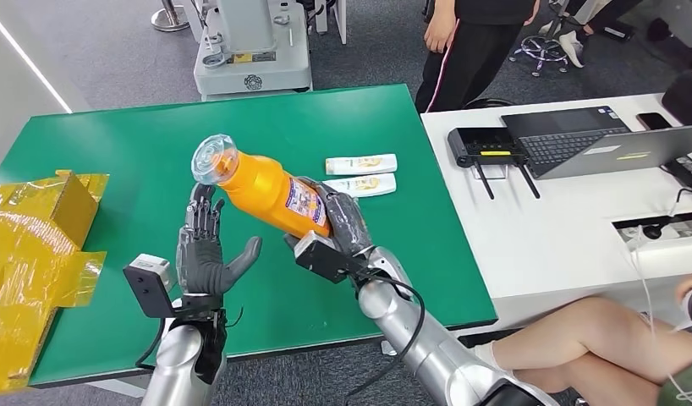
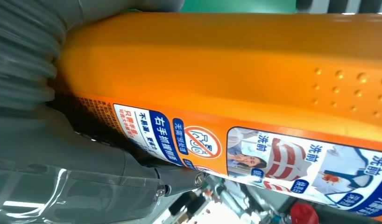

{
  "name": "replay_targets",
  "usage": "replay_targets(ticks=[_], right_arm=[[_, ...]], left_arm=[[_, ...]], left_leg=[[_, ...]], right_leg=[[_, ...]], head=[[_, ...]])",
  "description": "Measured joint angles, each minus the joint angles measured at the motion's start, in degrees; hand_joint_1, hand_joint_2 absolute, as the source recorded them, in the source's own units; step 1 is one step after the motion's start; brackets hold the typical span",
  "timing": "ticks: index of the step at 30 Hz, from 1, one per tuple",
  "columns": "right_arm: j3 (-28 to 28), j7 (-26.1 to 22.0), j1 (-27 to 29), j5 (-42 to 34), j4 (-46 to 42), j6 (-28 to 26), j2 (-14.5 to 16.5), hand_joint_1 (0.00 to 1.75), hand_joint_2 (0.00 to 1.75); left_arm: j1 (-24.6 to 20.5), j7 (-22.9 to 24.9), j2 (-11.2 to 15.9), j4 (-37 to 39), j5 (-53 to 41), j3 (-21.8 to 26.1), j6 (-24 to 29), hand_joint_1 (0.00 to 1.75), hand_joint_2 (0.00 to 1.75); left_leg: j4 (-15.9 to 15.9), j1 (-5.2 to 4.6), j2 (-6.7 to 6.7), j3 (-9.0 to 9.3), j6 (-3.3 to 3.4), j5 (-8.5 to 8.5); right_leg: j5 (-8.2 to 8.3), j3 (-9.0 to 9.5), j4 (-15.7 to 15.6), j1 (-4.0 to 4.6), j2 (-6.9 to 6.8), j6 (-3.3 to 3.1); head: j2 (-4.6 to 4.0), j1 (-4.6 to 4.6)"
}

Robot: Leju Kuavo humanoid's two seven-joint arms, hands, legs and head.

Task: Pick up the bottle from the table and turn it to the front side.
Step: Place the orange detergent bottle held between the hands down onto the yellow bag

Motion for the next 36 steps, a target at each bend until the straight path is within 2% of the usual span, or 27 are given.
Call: replay_targets(ticks=[9, 16, 26, 36], right_arm=[[-0.01, 0.81, -4.32, 0.47, 8.42, 2.58, 3.56, 1.75, 1.75], [-0.03, 1.11, -5.82, 0.73, 11.84, 4.04, 5.75, 1.75, 1.75], [0.16, 2.60, -7.98, 2.74, 14.73, 6.73, 7.88, 1.75, 1.75], [3.43, 5.02, -9.52, 3.89, 16.06, 9.29, 8.50, 1.75, 1.75]], left_arm=[[-2.07, 1.19, -0.80, 0.76, 0.54, -1.46, -0.88, 0.00, 1.75], [-3.71, 1.62, -1.27, 2.02, 1.37, -1.76, -0.95, 0.00, 1.75], [-6.15, 1.27, -1.72, 5.35, 2.15, -1.64, 0.91, 0.00, 1.75], [-7.48, 0.32, -1.66, 8.76, 2.53, -0.19, 1.77, 0.00, 1.75]], left_leg=[[0.00, -0.01, -0.01, -0.02, 0.00, -0.01], [0.00, -0.01, 0.00, -0.03, 0.00, -0.01], [0.00, -0.01, 0.00, -0.03, 0.00, -0.01], [0.00, -0.01, -0.02, -0.04, 0.00, 0.00]], right_leg=[[-0.02, -0.02, 0.00, -0.01, -0.01, 0.02], [-0.01, -0.02, 0.00, -0.01, -0.01, 0.02], [-0.01, -0.02, 0.00, -0.01, 0.00, 0.02], [-0.02, -0.02, 0.00, -0.01, -0.01, 0.02]], head=[[0.00, 0.01], [0.00, -0.01], [0.00, 0.00], [0.00, 0.00]])
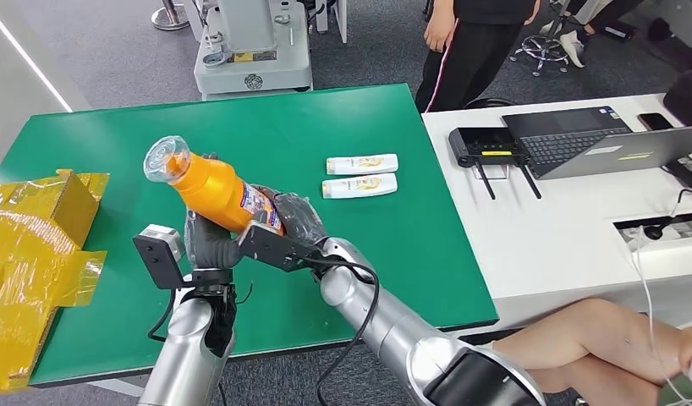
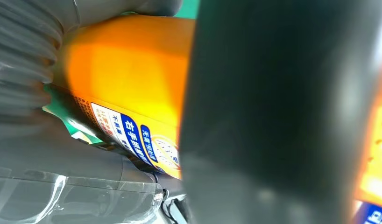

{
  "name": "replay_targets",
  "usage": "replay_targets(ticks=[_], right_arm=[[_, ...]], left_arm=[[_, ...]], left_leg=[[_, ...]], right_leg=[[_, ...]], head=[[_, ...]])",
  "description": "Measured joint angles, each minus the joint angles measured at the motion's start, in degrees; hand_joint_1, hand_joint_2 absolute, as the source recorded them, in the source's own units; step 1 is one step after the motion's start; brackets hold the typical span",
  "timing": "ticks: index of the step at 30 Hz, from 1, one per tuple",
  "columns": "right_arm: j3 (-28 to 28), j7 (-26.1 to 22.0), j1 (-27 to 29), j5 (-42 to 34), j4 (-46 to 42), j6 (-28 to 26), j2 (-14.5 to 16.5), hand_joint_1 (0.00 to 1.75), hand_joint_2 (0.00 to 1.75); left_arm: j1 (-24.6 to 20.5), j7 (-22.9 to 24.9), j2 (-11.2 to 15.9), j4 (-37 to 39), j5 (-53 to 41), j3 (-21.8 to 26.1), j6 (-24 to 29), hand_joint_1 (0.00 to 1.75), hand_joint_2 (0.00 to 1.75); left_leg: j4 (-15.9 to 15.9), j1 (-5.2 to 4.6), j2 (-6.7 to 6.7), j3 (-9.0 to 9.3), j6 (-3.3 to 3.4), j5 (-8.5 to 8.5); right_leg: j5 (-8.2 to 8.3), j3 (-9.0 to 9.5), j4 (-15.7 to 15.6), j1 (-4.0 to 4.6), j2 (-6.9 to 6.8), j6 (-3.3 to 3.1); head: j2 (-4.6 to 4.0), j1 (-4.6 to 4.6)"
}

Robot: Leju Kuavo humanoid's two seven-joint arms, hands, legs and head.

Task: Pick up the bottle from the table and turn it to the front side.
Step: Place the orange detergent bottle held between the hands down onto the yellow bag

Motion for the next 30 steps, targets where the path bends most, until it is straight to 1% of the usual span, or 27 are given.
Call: replay_targets(ticks=[8, 10, 12, 14, 28, 29, 30], right_arm=[[2.09, 0.20, -0.42, 0.90, 1.66, 1.36, 0.00, 1.75, 1.75], [2.33, 0.19, -0.48, 0.86, 2.03, 1.91, 0.00, 1.75, 1.75], [2.45, 0.20, -0.52, 0.86, 2.36, 2.45, -0.01, 1.75, 1.75], [2.53, 0.25, -0.53, 0.91, 2.63, 2.67, -0.02, 1.75, 1.75], [2.89, 0.80, -0.21, 2.07, 3.27, 2.10, -0.31, 1.75, 1.75], [2.97, 0.86, -0.18, 2.11, 3.28, 1.95, -0.31, 1.51, 1.75], [3.04, 0.93, -0.15, 2.24, 3.31, 1.74, -0.31, 1.07, 1.75]], left_arm=[[-0.17, -0.51, 0.03, 2.11, 0.03, 1.52, 0.18, 0.00, 1.75], [-0.22, -0.71, 0.04, 2.55, 0.01, 1.78, 0.21, 0.26, 1.75], [-0.21, -0.89, 0.05, 2.89, -0.02, 2.09, 0.25, 1.13, 1.75], [-0.18, -0.97, 0.07, 3.06, -0.04, 2.27, 0.26, 1.75, 1.75], [0.56, -1.86, 0.46, 3.09, 0.68, 2.55, 0.30, 1.75, 1.75], [0.56, -1.86, 0.49, 3.09, 0.70, 2.55, 0.30, 1.75, 1.75], [0.56, -1.87, 0.50, 3.09, 0.71, 2.56, 0.30, 1.75, 1.75]], left_leg=[[0.00, 0.00, 0.00, 0.00, 0.00, 0.00], [0.00, 0.00, 0.01, 0.00, 0.00, 0.00], [0.00, 0.00, 0.03, 0.00, 0.00, 0.00], [0.00, 0.00, 0.02, 0.00, 0.00, 0.00], [0.00, 0.00, 0.03, 0.00, 0.00, 0.00], [0.00, 0.00, 0.03, 0.00, 0.00, 0.00], [0.00, 0.00, 0.03, 0.00, 0.00, 0.00]], right_leg=[[0.00, 0.00, 0.00, 0.00, 0.00, 0.00], [0.00, -0.01, 0.00, 0.00, 0.01, 0.00], [0.00, -0.01, 0.00, 0.00, 0.02, 0.00], [0.00, -0.01, 0.00, 0.00, 0.02, 0.00], [0.00, -0.03, 0.00, 0.00, 0.03, 0.00], [0.00, -0.03, 0.00, 0.00, 0.02, 0.00], [0.00, -0.03, 0.00, 0.00, 0.02, 0.00]], head=[[0.00, 0.00], [0.00, 0.00], [0.00, -0.01], [0.00, -0.01], [0.00, -0.01], [0.00, -0.01], [0.00, 0.00]])
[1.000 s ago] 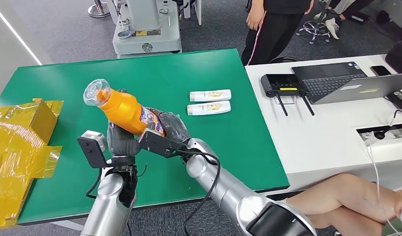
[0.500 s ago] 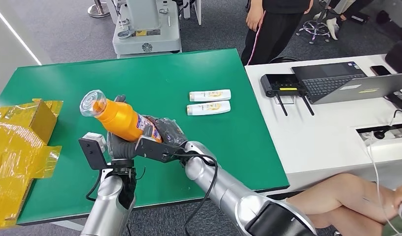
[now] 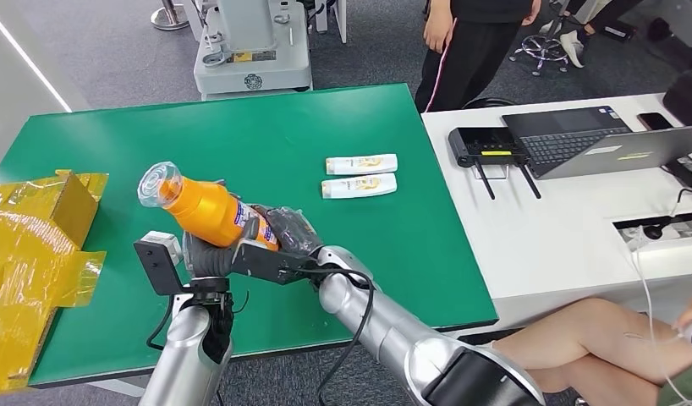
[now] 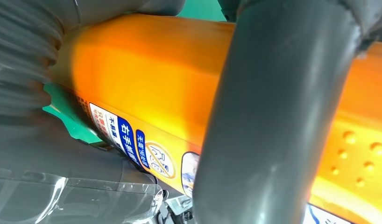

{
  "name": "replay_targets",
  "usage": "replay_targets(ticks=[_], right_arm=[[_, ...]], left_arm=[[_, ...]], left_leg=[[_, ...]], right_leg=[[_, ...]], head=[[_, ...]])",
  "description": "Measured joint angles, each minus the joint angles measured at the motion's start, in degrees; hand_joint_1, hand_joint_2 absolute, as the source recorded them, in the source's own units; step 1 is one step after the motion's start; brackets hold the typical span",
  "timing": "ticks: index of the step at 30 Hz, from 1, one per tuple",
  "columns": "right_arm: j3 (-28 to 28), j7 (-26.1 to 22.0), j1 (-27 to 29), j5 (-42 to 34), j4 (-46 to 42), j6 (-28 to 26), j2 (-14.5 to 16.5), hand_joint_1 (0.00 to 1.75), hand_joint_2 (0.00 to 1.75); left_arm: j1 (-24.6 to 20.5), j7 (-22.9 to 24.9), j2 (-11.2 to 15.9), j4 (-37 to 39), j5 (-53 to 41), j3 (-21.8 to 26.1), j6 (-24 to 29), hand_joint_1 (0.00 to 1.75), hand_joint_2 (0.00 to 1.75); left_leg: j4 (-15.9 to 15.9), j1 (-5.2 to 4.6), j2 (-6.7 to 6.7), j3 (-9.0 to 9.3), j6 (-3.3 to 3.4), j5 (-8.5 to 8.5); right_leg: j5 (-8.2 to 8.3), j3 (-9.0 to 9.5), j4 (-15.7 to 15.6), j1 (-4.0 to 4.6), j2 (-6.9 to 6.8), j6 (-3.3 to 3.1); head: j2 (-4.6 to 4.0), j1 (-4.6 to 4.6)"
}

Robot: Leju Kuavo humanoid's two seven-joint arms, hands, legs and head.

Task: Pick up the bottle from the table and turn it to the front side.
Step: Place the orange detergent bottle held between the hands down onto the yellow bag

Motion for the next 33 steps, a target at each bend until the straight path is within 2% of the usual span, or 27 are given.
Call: replay_targets(ticks=[2, 3, 11, 17, 25, 33], right_arm=[[0.14, 0.33, 0.05, 0.62, 0.04, -0.82, -0.03, 0.20, 1.75], [0.27, 0.57, 0.08, 1.11, 0.05, -1.54, -0.09, 0.00, 1.75], [1.09, 0.08, 0.87, 2.84, -1.30, -8.21, -1.52, 0.00, 1.75], [0.98, -0.96, 2.42, 2.94, -6.42, -9.92, -2.96, 0.00, 1.75], [0.70, -0.35, 9.93, 3.77, -27.35, -10.13, -7.07, 0.00, 1.75], [1.14, -3.72, 18.84, 1.04, -48.32, -13.94, -10.27, 0.00, 1.75]], left_arm=[[0.00, -0.04, 0.01, 0.00, -0.01, 0.00, -0.01, 1.75, 1.75], [-0.01, -0.07, 0.02, 0.00, -0.02, 0.00, -0.01, 1.75, 1.75], [-0.32, -0.04, 0.09, -0.08, -0.51, 0.00, 0.44, 1.75, 1.75], [-0.89, 0.21, 0.44, -0.49, -0.79, 0.00, 1.61, 1.75, 1.75], [1.60, 0.16, 2.47, -2.38, -0.68, 0.77, 3.41, 1.75, 1.75], [2.97, 0.02, 3.76, -3.40, -1.30, 1.90, 4.30, 1.75, 1.75]], left_leg=[[0.00, 0.00, 0.01, 0.00, 0.00, 0.00], [0.00, 0.00, 0.01, 0.00, 0.00, 0.00], [0.00, 0.00, -0.01, 0.00, 0.00, 0.00], [0.00, 0.00, 0.00, 0.00, 0.00, 0.00], [0.00, 0.00, -0.01, -0.02, 0.00, -0.02], [-0.01, 0.00, -0.03, -0.03, 0.00, -0.02]], right_leg=[[0.00, 0.00, 0.00, 0.00, 0.00, 0.00], [0.00, 0.00, 0.00, 0.00, 0.01, 0.00], [0.00, 0.01, 0.00, 0.00, -0.01, 0.00], [0.01, 0.01, 0.00, 0.00, 0.00, 0.00], [-0.03, -0.01, 0.00, 0.00, -0.01, 0.01], [-0.03, 0.00, -0.01, 0.00, -0.02, 0.02]], head=[[0.00, 0.00], [0.00, 0.00], [0.00, -0.01], [0.00, -0.01], [0.00, 0.00], [0.00, 0.00]])
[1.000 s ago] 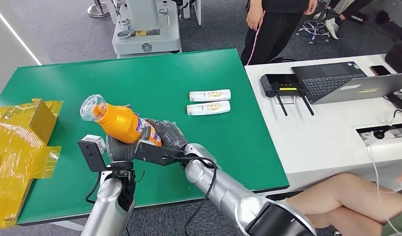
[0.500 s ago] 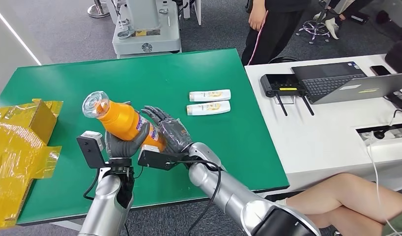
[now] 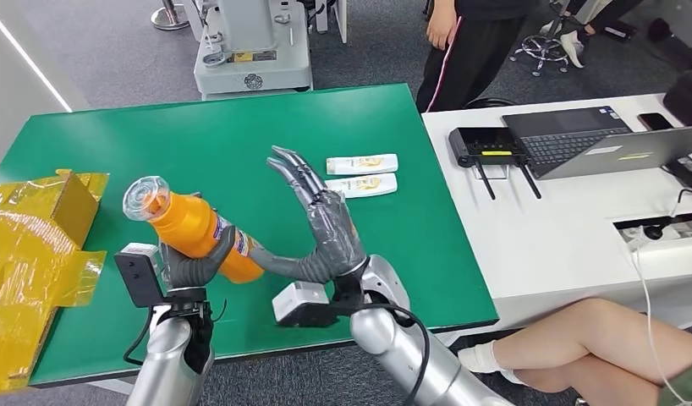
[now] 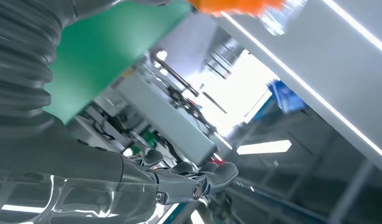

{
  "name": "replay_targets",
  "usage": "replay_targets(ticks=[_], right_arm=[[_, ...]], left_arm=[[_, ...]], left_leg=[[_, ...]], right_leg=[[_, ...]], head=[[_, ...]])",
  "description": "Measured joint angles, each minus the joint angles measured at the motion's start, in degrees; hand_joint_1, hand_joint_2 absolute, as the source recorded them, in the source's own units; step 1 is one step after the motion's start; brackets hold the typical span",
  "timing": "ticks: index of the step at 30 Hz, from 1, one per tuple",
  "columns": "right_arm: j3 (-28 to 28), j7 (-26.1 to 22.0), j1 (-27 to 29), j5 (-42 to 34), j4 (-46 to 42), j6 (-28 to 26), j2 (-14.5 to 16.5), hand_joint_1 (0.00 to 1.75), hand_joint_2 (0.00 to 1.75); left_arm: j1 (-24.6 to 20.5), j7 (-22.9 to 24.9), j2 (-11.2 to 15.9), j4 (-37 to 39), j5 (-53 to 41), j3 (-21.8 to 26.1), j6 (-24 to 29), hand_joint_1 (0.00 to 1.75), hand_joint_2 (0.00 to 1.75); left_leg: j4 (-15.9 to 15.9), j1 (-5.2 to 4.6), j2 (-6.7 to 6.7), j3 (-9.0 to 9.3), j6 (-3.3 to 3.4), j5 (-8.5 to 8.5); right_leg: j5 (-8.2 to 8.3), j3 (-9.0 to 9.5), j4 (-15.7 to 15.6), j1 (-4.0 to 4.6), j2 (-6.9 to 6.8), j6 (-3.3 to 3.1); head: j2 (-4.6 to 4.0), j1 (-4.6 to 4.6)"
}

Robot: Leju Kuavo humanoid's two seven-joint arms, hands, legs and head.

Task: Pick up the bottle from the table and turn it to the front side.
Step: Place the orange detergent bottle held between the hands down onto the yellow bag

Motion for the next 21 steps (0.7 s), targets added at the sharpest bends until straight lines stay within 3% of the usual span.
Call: replay_targets(ticks=[5, 12, 15, 21], right_arm=[[2.62, -1.84, 5.09, -1.73, -10.08, -2.08, -1.52, 0.00, 1.75], [5.50, -2.96, 6.98, -4.96, -13.30, -2.78, -2.53, 0.00, 1.75], [6.20, -3.69, 7.39, -6.73, -13.01, -1.84, -2.79, 0.00, 1.75], [6.66, -3.81, 8.85, -7.08, -12.78, -0.01, -2.86, 0.00, 1.75]], left_arm=[[-0.09, -0.09, 0.49, -0.04, -1.65, 0.96, 0.73, 1.75, 1.75], [-2.34, 3.59, 2.67, -2.39, -9.41, 1.19, 0.03, 1.75, 1.75], [-5.18, 5.57, 5.86, -3.03, -17.93, 1.18, 0.45, 1.75, 1.75], [-12.75, 6.48, 14.96, -2.23, -32.19, 1.16, -0.25, 1.75, 1.75]], left_leg=[[0.00, 0.00, 0.02, 0.00, -0.03, -0.02], [-0.01, 0.01, 0.02, 0.01, -0.06, 0.01], [-0.01, 0.04, 0.03, 0.01, -0.13, 0.06], [-0.02, 0.06, 0.08, 0.02, -0.19, 0.10]], right_leg=[[0.00, 0.00, 0.00, 0.00, 0.02, 0.00], [0.02, 0.00, 0.02, 0.01, 0.02, -0.02], [0.04, -0.01, 0.04, 0.03, 0.04, -0.06], [0.05, -0.07, 0.12, 0.04, 0.11, -0.10]], head=[[0.00, -0.01], [0.00, 0.01], [0.00, 0.01], [0.00, -0.02]])
